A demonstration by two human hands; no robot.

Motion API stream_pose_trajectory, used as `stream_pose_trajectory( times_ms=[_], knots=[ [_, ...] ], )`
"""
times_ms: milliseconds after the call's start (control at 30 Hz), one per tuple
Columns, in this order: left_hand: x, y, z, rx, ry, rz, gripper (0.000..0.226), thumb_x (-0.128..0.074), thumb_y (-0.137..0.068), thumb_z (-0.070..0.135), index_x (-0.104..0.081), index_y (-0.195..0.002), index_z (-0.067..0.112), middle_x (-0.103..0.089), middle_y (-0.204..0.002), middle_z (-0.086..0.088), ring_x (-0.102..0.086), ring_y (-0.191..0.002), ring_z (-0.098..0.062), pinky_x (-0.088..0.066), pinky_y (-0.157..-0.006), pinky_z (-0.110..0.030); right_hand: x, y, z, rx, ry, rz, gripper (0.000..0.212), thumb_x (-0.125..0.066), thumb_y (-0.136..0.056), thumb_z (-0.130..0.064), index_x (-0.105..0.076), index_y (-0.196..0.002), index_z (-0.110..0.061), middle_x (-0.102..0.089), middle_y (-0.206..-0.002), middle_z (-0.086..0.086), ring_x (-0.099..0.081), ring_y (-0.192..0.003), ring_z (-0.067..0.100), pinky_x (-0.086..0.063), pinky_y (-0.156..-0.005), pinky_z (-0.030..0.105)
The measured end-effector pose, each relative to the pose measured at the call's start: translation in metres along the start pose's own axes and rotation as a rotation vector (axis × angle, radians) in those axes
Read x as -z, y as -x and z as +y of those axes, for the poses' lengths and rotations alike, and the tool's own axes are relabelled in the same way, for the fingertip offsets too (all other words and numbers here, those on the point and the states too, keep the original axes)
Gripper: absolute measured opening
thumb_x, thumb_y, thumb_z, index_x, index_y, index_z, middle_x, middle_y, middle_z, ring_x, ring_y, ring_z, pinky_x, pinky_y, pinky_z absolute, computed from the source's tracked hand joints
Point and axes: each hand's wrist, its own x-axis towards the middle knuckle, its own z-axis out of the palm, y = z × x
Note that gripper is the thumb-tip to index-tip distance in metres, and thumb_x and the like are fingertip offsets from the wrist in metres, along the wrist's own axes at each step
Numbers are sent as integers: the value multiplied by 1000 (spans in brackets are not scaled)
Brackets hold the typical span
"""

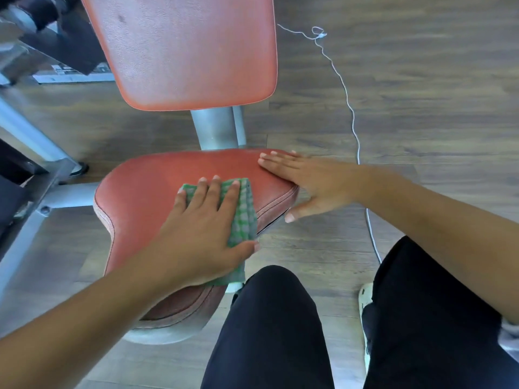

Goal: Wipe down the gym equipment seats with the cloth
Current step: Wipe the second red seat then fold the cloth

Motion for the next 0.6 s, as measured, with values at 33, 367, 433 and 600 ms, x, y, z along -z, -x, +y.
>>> stream_pose_trajectory(
  times_ms=[33,367,433,600],
  knots=[
    [1,-11,7,18,-2,7,107,-8,-67,84,21,-148,19,15,-158,-12,13,-146,-28,2,-118,-50,1,0,1,2,-3,-9,112,-57,-77,-71,6,-153,-17,8,-161,-1,12,-144,5,10,-115,24],
    [-1,-17,12,36,-7,43,97,-18,-80,76,22,-148,19,17,-158,-14,14,-146,-29,3,-118,-49,4,0,-2,-23,-38,-47,103,-48,-76,-58,7,-152,-16,10,-160,-1,15,-143,4,9,-115,21],
    [-4,2,0,47,22,67,102,3,-65,80,24,-147,22,19,-158,-10,18,-145,-25,5,-119,-46,7,-2,-4,-43,-102,-64,92,-40,-80,-52,3,-152,-17,8,-160,-1,14,-144,4,9,-117,22],
    [-14,31,-52,139,246,117,103,6,-62,86,10,-150,33,14,-159,3,16,-145,-11,7,-118,-35,9,-20,-31,-163,-227,-13,71,-22,-97,-59,-2,-154,-21,6,-160,-9,12,-143,-2,10,-116,20]
  ],
)
